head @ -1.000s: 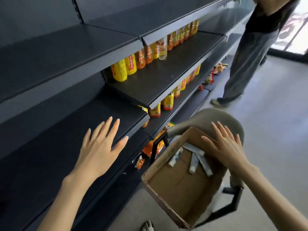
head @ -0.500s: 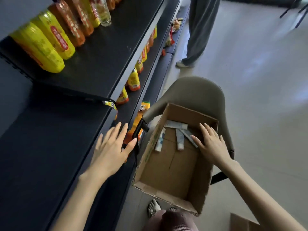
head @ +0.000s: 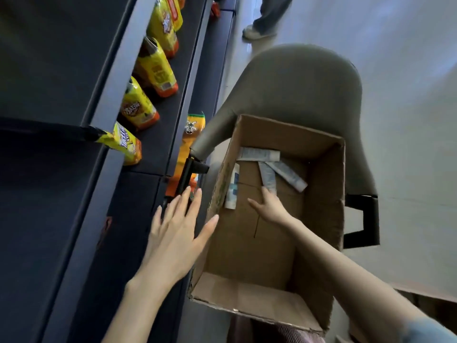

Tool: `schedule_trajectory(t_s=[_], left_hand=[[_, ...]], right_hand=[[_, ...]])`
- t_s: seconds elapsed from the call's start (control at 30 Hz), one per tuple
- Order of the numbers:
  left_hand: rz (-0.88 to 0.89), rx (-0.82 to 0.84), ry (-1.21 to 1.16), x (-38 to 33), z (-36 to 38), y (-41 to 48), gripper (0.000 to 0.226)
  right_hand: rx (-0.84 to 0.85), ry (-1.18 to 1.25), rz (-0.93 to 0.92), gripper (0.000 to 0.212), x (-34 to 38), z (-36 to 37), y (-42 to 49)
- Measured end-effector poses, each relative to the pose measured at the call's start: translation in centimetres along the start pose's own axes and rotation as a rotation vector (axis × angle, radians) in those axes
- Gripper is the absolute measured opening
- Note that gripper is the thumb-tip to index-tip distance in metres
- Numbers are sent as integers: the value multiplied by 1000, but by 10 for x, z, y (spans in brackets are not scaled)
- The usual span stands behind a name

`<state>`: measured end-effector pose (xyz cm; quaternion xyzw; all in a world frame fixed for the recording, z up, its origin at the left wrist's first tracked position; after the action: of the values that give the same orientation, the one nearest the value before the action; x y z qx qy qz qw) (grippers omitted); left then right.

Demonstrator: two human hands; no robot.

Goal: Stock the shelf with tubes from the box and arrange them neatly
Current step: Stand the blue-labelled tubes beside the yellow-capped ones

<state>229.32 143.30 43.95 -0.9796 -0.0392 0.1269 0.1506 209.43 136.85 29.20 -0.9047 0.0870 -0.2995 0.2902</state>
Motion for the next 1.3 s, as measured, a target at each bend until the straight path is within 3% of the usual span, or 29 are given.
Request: schedule_trajectory(t_s=[0.13, 0.23, 0.43, 0.67, 0.8, 0.9, 1.0, 1.3], left_hand=[[18, -7, -13, -3, 20, 12, 72], [19, -13, -35, -4, 32, 16, 69], [-5, 33, -96, 1, 52, 18, 68], [-63, 11, -183, 4, 50, 24, 67], [-90, -13, -234, 3, 47, 26, 76], [-115, -9, -293, 1, 44, 26, 70], [-121, -32, -362, -5, 41, 27, 65], [-108, -56, -586, -42, 49, 35, 53]], right_hand=[[41, 202, 106, 66, -9, 44, 38], [42, 502, 276, 68, -13, 71, 58], [54, 909, 436, 43, -9, 106, 83], [143, 926, 478, 45, -8, 114, 87], [93, 988, 494, 41, -12, 114, 79], [-14, 922, 531, 40, -29, 103, 67], [-142, 833, 484, 55, -43, 75, 51], [-246, 854, 3, 32, -8, -19, -29]])
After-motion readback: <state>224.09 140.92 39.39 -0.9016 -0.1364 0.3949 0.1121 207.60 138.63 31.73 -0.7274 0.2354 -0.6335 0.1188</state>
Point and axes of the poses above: each hand's wrist, its own y-axis towards the middle knuckle, its own z-axis out of the palm, x = y × z, the point moved 6 cm from there along y, towards the middle knuckle, and after that the axes turned 9 degrees about -x, right-handed, at the moved point
